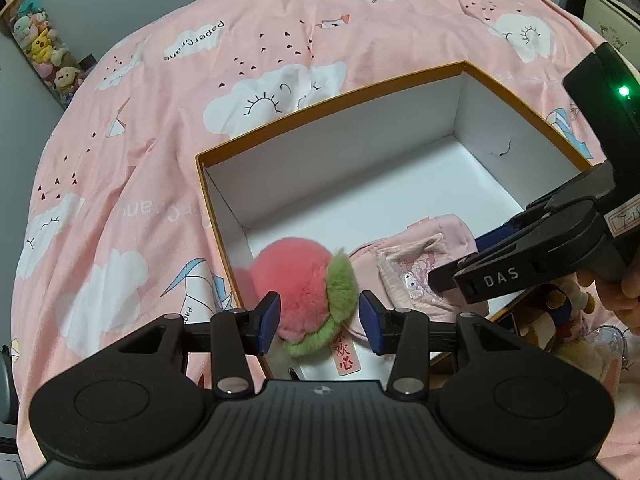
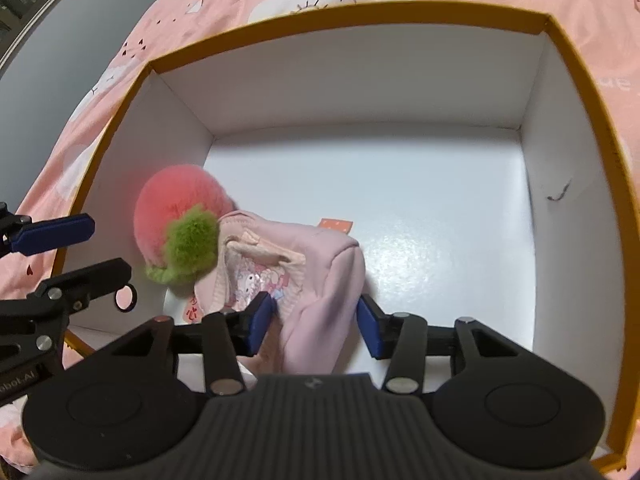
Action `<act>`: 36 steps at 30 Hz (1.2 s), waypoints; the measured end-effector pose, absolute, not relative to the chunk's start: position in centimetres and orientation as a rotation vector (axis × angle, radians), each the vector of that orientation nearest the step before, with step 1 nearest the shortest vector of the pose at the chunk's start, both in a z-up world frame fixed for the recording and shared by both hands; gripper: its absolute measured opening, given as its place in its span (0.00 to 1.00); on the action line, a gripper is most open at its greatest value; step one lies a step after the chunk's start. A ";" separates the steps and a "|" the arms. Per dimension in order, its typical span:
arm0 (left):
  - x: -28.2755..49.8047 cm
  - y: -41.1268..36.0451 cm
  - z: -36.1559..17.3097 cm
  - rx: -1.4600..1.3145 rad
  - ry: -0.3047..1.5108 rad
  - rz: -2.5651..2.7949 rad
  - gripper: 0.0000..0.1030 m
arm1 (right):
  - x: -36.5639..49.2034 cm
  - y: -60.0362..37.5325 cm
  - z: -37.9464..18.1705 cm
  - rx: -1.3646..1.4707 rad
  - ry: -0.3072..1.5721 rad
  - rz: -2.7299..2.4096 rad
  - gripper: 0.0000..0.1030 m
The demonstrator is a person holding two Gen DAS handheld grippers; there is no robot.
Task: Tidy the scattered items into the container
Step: 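Carry both items over the box and open both grippers to drop them, then grasp the dark grey box with the left gripper while the right grasps the gold box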
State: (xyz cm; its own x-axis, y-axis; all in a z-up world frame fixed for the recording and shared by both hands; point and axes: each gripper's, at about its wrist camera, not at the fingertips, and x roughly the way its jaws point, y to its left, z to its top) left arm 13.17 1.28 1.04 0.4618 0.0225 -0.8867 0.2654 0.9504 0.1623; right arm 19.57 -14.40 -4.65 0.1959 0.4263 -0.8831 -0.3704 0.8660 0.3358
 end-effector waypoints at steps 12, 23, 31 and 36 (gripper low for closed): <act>8.9 0.6 4.3 0.280 0.933 -0.204 0.54 | 13.9 -17.0 1.3 -0.062 0.838 0.589 0.74; 3.9 0.6 5.2 0.244 0.927 -0.229 0.56 | 6.4 -17.6 4.3 -0.068 0.612 0.661 0.76; 2.1 2.3 0.4 0.296 1.144 -0.178 0.56 | 2.6 -15.2 0.8 -0.206 0.701 0.865 0.75; 1.2 3.4 -2.7 0.286 1.247 -0.168 0.56 | 1.9 -12.7 -1.7 -0.369 0.764 0.988 0.71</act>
State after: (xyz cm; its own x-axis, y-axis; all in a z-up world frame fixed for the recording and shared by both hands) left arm 1.24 3.40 -2.65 0.3124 0.0302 -0.9495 0.2800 0.9522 0.1224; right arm 1.92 -12.74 -1.66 0.3244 0.6091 -0.7237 -0.8534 0.5184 0.0538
